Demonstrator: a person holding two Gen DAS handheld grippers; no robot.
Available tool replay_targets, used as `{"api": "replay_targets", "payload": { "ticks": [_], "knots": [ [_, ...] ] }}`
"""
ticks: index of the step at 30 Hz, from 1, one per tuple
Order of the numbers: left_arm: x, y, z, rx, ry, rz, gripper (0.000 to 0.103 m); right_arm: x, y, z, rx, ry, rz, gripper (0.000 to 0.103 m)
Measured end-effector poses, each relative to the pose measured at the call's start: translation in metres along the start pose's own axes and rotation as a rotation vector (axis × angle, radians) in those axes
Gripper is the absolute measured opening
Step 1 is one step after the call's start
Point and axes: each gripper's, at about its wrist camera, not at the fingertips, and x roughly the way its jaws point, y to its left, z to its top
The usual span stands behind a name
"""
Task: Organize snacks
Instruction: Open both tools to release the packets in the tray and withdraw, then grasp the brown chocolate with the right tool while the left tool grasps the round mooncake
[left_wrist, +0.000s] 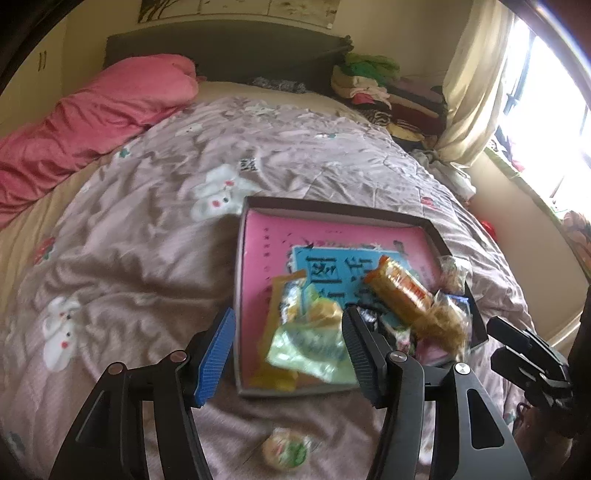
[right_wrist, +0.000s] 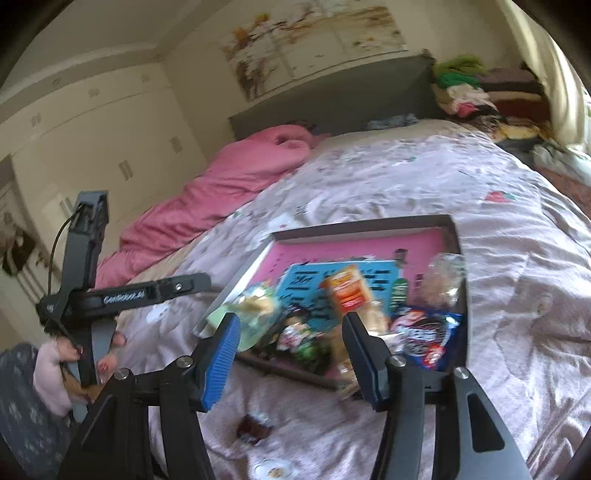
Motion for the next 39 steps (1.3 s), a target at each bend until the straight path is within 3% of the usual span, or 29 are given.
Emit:
{"api": "replay_targets", "payload": {
  "ticks": [9, 39],
  "knots": [
    [-0.009, 0.013, -0.026, 0.044, 0.042, 0.019, 0.062, 0.008, 0.031, -0.014, -0.136, 0.074, 0.058, 0.057],
    [0.019, -0.012, -0.082, 0.212, 0.224, -0.019, 0.062, 0.042, 0.053, -0.066, -0.329, 0.324, 0.046, 0.057]
  ]
}}
